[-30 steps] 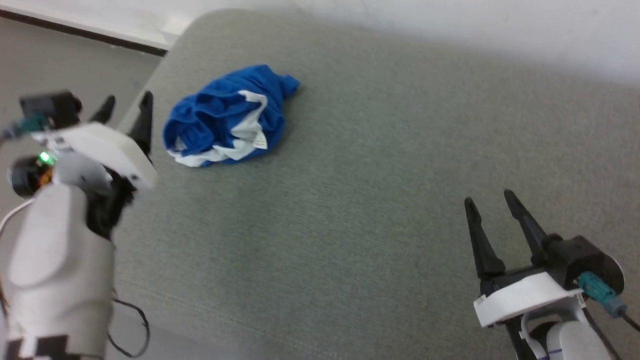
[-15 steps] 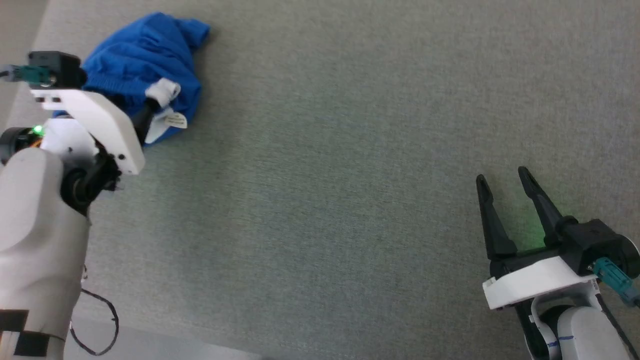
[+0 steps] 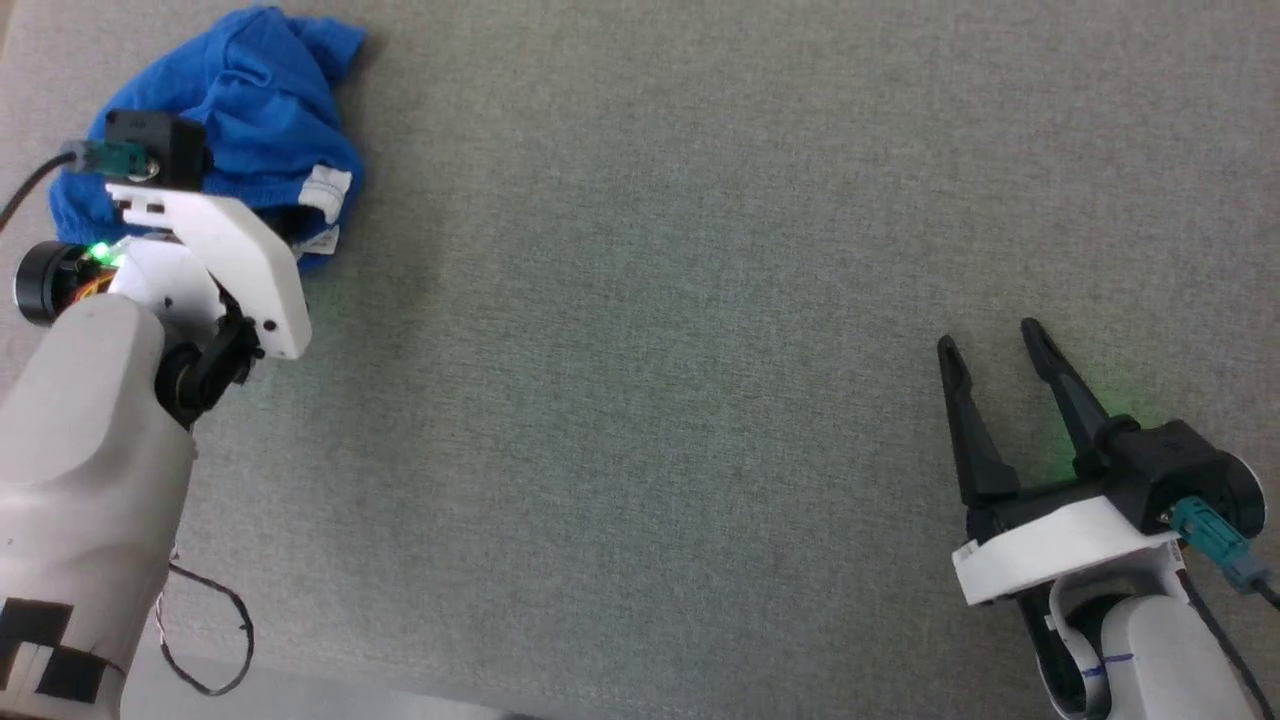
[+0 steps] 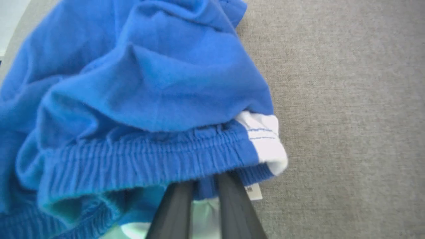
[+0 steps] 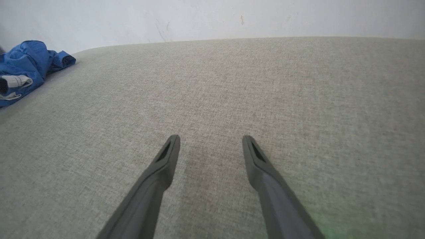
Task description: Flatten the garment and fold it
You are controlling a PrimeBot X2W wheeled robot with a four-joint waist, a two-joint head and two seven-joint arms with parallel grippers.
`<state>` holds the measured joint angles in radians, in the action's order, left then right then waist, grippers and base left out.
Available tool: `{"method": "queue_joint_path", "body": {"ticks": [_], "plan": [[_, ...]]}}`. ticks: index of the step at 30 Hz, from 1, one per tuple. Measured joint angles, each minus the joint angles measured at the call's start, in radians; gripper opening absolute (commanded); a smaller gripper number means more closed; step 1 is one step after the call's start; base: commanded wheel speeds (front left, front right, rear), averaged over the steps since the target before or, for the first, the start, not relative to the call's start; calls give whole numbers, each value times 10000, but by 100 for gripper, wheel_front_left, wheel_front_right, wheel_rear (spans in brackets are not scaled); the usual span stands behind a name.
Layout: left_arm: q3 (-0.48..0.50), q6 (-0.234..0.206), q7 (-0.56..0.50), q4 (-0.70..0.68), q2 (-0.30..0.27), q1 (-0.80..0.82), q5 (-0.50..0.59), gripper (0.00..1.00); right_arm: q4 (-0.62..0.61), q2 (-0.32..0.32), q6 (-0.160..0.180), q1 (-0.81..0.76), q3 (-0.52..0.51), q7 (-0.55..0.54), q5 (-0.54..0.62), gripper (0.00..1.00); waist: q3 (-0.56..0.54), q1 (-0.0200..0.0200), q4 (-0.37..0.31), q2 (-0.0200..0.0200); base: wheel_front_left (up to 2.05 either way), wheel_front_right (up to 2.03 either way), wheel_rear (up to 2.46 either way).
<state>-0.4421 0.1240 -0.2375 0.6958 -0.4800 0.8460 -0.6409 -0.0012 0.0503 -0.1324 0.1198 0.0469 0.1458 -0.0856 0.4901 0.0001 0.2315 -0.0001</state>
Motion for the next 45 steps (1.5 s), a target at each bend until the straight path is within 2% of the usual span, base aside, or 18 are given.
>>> {"method": "queue_joint_path", "body": {"ticks": [8,11,16,23,29,34,39,43,44,45], "plan": [[2,-4,2694,79,-56,677,539,0,650,-4,0,-176,184,376,-485,100,-887,-1,65,0,0,0,0],[23,-4,3191,-337,-52,1391,583,0,928,-6,0,-333,278,523,-702,100,-1362,-2,70,1,0,0,0],[-209,0,3448,-1317,65,2268,370,0,1342,-4,0,-597,462,757,-1104,100,-2238,-3,-32,1,0,0,0],[-1753,2,2681,-2681,1080,2135,-1170,0,1733,-4,0,-1063,268,955,-1490,100,-3358,-5,-453,0,0,0,0],[-3093,2,2169,-2619,1546,687,-1985,0,1973,0,0,-1221,245,1030,-1601,100,-3766,-2,-1101,0,0,0,0],[-4381,2,1264,-2142,1724,-796,-2706,0,2123,6,0,-1289,288,1058,-1726,100,-3969,-2,-1578,0,0,0,0],[-5423,2,61,-1471,1639,-1805,-3204,0,2209,10,0,-1289,316,1104,-1797,100,-4134,-1,-1898,1,0,0,0],[-5534,0,-221,-1026,1444,-1913,-3430,0,2301,12,0,-1293,326,1104,-1896,100,-4300,-2,-1961,0,0,0,0],[-5409,-2,-253,-980,1407,-1930,-3630,32,2307,12,0,-1298,322,1104,-1921,100,-4338,-1,-1963,1,0,0,0],[-5265,-2,-251,-986,1390,-1957,-3812,100,2309,12,0,-1307,307,1104,-1969,100,-4378,-1,-1959,0,0,0,0]]}}
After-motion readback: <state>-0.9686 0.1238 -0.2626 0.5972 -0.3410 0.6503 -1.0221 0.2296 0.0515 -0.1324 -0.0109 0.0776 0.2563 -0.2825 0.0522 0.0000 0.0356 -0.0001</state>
